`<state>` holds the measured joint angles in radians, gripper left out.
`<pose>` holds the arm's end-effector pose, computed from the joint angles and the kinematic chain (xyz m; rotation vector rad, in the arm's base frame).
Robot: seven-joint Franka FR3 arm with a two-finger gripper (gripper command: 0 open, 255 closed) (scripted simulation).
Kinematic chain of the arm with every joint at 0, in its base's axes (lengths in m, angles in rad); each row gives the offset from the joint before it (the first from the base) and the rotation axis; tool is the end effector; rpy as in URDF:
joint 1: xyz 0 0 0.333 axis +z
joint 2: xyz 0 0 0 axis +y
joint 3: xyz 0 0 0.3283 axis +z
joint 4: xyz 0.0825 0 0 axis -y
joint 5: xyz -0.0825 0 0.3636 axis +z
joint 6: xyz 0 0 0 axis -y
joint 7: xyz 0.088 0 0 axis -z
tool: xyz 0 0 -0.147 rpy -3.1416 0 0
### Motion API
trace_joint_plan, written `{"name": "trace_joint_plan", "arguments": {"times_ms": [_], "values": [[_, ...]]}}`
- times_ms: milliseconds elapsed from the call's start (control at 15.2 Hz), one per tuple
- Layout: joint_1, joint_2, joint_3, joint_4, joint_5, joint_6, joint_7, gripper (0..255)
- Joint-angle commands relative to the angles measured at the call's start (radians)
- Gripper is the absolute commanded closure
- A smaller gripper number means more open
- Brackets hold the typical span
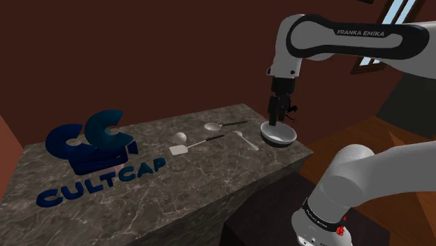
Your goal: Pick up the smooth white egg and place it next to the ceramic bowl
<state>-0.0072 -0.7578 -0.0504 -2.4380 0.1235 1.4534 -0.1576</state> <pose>0.2580 0.0019 0.5090 -2.9401 -0.1740 0.3114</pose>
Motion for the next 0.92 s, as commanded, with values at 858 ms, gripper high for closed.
{"name": "trace_joint_plan", "arguments": {"times_ms": [858], "values": [[0.068,0.446,0.064,0.143,0.09,0.351,-0.011,0]]}}
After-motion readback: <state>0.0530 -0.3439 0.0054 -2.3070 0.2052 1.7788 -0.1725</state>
